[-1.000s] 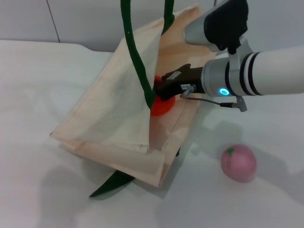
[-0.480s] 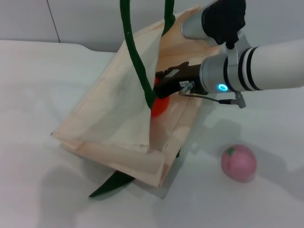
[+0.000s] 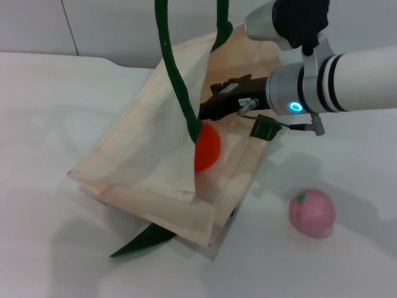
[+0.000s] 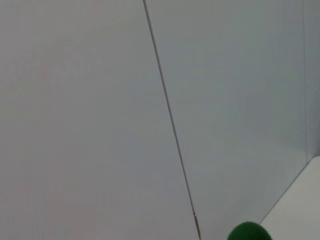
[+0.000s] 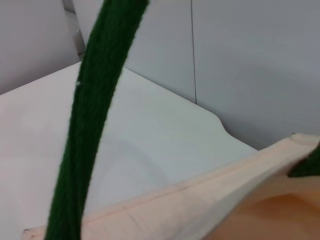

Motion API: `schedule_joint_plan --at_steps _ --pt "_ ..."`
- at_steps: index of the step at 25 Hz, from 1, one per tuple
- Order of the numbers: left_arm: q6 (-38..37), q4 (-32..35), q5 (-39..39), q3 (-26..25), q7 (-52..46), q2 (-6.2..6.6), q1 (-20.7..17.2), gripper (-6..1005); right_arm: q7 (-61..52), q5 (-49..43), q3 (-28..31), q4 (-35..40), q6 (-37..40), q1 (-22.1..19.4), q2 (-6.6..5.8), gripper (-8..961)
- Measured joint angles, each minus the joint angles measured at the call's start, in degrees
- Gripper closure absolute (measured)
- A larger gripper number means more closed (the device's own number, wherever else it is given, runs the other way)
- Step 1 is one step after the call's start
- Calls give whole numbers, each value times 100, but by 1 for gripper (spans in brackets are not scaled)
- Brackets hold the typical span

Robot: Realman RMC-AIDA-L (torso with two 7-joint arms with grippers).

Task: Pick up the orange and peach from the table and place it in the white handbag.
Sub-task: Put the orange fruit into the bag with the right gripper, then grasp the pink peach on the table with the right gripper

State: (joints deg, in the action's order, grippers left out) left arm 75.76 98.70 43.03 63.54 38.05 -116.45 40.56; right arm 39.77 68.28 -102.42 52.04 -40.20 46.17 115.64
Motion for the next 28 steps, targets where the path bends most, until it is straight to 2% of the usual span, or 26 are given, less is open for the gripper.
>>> schedule_joint_plan --at_steps 2,4,9,12,15,17,21,28 --pt "0 -1 -1 0 0 0 -22 877 -15 -40 57 -12 -24 -18 -12 82" --pt "0 5 -7 -3 0 0 -64 877 -47 -151 215 -44 -111 -41 -36 79" --pt "-54 18 -30 -42 6 0 -213 878 -289 -980 1101 94 -575 -281 -117 75" --pt "-98 19 -51 -50 8 0 -282 878 -336 -1498 1759 526 -916 -627 -118 76" --pt "-153 2 -84 -52 5 0 -339 879 -450 -2034 2351 1112 -1331 -972 -68 76" --pt "-174 -6 -90 -53 4 0 -381 879 -565 -2355 2543 1428 -1552 -1130 -33 77" --pt "-222 -11 -140 -55 2 0 -467 879 -858 -2838 2657 1966 -2022 -1378 -8 78" --pt "-233 -17 -465 -61 -57 0 -487 878 -1066 -2856 2454 2470 -2714 -1659 28 80"
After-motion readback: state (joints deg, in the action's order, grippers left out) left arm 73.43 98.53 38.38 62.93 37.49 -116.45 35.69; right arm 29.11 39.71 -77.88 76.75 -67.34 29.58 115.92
